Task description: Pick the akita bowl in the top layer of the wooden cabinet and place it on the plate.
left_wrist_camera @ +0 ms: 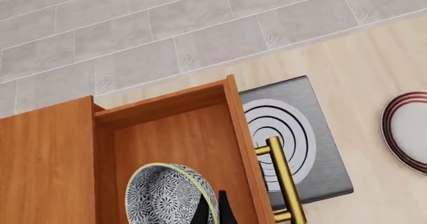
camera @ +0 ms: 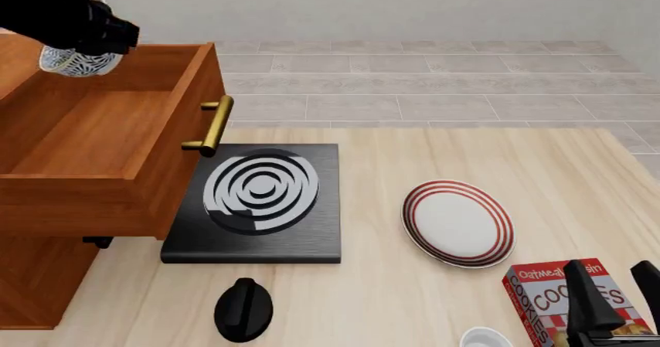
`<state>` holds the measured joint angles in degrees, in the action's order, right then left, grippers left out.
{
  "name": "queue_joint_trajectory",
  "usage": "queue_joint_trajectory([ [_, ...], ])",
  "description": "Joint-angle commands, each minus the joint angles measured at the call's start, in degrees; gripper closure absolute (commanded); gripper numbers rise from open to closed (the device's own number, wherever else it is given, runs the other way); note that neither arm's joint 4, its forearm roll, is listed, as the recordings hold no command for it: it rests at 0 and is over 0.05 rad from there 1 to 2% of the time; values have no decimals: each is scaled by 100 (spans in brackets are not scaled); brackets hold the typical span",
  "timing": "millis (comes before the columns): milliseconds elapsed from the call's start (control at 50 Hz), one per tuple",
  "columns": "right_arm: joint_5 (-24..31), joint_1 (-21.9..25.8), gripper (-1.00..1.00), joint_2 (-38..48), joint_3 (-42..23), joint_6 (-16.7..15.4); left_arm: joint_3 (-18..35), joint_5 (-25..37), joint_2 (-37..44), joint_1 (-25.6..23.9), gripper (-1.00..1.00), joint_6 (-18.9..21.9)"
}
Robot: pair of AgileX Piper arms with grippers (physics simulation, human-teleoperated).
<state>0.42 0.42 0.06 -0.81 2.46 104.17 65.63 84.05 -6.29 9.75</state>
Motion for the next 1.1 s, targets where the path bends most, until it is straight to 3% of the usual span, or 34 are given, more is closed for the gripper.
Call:
queue_joint_trajectory([
  [20, -11, 7, -100, -2, 5, -24, 545, 160, 119, -239, 100, 20],
  [620, -47, 0, -100, -1, 29, -28, 1743, 421, 703, -908, 100, 458],
  [1100, -65, -35, -100, 1, 9, 24, 2130, 419, 1126, -1441, 100, 698],
])
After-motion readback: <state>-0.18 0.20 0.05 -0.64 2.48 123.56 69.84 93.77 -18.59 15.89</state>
